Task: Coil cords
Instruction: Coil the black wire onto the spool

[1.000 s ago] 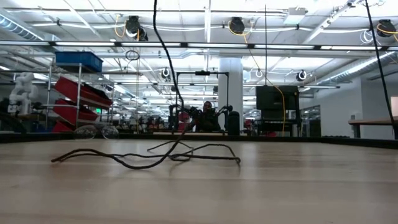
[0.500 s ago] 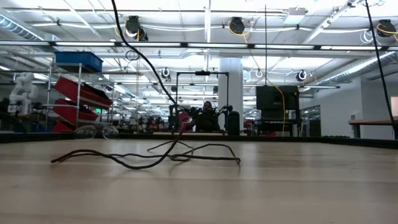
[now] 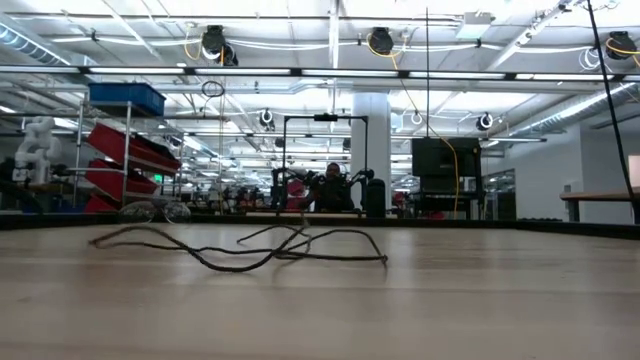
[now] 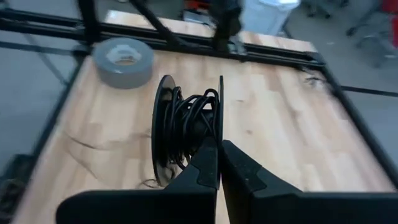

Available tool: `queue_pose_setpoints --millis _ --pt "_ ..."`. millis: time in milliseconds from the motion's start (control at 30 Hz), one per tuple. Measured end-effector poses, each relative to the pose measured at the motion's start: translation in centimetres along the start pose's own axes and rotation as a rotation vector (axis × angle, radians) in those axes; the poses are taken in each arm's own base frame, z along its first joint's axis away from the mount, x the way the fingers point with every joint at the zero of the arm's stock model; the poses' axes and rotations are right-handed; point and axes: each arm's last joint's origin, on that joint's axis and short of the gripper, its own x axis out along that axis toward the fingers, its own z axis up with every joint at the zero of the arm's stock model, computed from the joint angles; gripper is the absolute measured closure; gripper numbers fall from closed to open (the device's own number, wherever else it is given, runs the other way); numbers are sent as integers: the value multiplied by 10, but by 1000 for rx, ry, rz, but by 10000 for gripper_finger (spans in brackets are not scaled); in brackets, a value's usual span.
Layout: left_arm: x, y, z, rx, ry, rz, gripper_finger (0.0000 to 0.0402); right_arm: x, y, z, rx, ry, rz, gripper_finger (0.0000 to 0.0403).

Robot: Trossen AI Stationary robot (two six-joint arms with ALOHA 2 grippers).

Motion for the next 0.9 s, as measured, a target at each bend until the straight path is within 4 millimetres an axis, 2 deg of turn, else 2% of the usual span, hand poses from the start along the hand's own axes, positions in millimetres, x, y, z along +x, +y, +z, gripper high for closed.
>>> queue_pose_setpoints --millis 200,400,500,667,900 --pt "0 5 -5 44 27 36 88 -12 3 2 30 -11 85 403" --pt "18 20 5 -19 -101 244 88 -21 5 5 35 -38 99 403" --pt "36 24 4 -48 -121 288 88 -23 3 6 41 -46 98 403" --pt "79 12 -21 -17 -98 320 88 -29 5 6 39 -56 113 403" --pt "125 0 -47 -62 -121 337 88 -51 6 9 37 -104 129 403"
